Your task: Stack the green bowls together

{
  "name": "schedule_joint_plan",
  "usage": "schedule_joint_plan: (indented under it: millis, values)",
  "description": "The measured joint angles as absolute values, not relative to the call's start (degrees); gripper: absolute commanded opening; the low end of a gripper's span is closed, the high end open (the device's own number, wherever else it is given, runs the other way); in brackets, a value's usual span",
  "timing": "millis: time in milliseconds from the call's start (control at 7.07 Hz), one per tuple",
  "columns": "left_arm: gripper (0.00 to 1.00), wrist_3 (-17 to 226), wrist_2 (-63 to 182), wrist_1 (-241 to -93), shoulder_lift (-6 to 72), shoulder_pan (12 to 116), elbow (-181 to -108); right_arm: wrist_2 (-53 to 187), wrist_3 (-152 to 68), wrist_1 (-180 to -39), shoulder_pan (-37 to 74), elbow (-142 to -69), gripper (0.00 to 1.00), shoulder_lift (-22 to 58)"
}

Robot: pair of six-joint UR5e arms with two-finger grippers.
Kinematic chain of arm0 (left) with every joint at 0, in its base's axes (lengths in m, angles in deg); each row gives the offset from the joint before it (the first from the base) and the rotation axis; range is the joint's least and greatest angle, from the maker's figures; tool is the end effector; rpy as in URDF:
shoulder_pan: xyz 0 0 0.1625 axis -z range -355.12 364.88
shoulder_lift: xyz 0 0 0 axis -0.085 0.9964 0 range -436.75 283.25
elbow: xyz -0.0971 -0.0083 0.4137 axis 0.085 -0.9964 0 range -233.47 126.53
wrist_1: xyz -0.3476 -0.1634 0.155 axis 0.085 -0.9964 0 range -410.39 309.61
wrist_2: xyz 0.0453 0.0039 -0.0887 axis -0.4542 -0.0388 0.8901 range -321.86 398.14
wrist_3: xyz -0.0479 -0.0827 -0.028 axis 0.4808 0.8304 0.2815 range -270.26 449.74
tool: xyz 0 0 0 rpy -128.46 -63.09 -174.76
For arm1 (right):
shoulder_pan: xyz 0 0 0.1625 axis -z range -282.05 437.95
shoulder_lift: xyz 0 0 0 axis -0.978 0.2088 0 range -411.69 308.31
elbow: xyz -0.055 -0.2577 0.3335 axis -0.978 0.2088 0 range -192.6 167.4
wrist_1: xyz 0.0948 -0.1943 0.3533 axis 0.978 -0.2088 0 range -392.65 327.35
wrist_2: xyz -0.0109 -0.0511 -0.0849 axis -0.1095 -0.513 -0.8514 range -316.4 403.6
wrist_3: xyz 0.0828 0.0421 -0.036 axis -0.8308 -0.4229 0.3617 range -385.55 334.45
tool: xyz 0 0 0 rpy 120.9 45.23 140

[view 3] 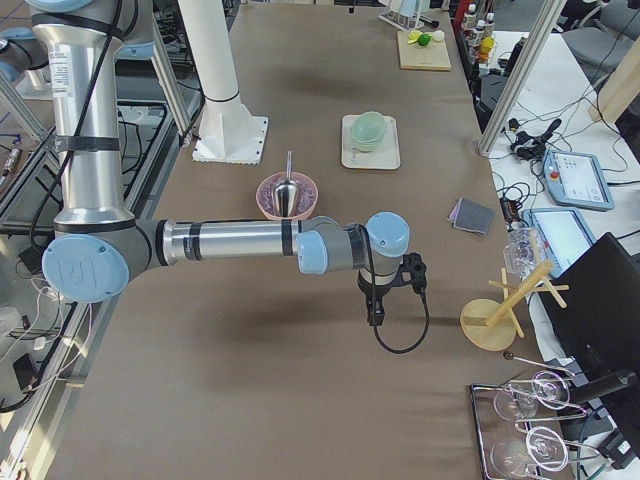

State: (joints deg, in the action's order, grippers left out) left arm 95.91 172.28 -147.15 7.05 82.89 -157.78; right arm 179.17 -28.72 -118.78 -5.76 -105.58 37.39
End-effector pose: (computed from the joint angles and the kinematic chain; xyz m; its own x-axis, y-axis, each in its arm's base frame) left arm 0.0324 -0.4602 0.5733 0.6826 0.2202 -0.6968 -0.1281 0.9748 0.1826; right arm 0.0063 -0.5100 0.6162 0.6901 -0.1179 0.7140 0.0705 0.9929 0.0959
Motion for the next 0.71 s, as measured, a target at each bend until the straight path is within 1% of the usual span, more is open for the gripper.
schedule_joint_plan:
  millis: [707]
  values:
    - [0.98,95.57,171.94,-147.17,7.26,82.92,-157.40,179.57,-28.77,-118.84,-5.71,-105.66,1.00,37.52]
